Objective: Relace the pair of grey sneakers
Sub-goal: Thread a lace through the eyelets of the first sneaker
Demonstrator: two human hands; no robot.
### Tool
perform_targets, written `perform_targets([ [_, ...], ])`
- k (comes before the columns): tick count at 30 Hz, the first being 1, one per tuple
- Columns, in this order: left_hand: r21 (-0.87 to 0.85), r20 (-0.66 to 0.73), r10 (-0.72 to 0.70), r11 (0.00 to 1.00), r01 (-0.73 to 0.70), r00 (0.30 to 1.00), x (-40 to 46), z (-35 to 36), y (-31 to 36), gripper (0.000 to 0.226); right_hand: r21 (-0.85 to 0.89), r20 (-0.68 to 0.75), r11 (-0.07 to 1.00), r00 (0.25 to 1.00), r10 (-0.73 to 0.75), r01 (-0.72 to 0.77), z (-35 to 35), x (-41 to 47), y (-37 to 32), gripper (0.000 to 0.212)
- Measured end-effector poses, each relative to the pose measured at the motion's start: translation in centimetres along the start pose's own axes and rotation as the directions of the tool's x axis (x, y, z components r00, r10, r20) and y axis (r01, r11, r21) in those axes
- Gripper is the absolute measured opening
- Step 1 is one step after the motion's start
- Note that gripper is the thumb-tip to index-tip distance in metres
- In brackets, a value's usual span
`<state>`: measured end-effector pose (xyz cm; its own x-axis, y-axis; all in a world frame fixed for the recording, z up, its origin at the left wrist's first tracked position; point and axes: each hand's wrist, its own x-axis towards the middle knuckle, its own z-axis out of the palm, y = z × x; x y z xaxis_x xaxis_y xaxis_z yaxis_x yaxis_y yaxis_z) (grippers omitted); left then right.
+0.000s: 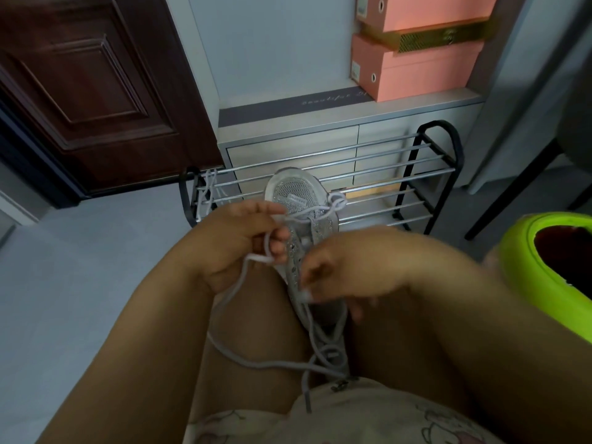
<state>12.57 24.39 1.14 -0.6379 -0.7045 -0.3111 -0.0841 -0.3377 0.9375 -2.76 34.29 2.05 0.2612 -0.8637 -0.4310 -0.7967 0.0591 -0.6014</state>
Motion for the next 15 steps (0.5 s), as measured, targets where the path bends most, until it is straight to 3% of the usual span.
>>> perform_targets([
  [4, -0.147, 0.056, 0.058, 0.988, -0.049, 0.997, -0.6, -0.1, 0.9, 0.018, -0.022, 0.128, 1.0, 0.992, 0.013, -0.011, 1.9, 0.7, -0.5, 0.03],
  [6, -0.196, 0.05, 0.092, 0.977, -0.08, 0.994, -0.8, 0.1, 1.3, 0.017, 0.077, 0.01, 0.997, 1.0, -0.005, 0.004, 1.4, 0.4, -0.2, 0.025],
  [8, -0.269, 0.039, 0.13, 0.956, -0.115, 0.991, -0.8, 0.4, 1.8, 0.018, 0.342, -0.123, 0.933, 0.99, -0.07, 0.109, 0.4, 0.0, 0.1, 0.02],
  [11, -0.378, 0.052, 0.183, 0.914, -0.15, 0.982, -0.9, 1.0, 2.6, 0.021, 0.709, -0.167, 0.664, 0.971, -0.171, 0.238, -0.6, -0.6, 0.3, 0.027],
  [15, -0.477, 0.09, 0.259, 0.859, -0.186, 0.962, -1.4, 1.7, 4.2, 0.021, 0.908, -0.212, 0.287, 0.925, -0.314, 0.306, -1.5, -0.9, 0.6, 0.04],
])
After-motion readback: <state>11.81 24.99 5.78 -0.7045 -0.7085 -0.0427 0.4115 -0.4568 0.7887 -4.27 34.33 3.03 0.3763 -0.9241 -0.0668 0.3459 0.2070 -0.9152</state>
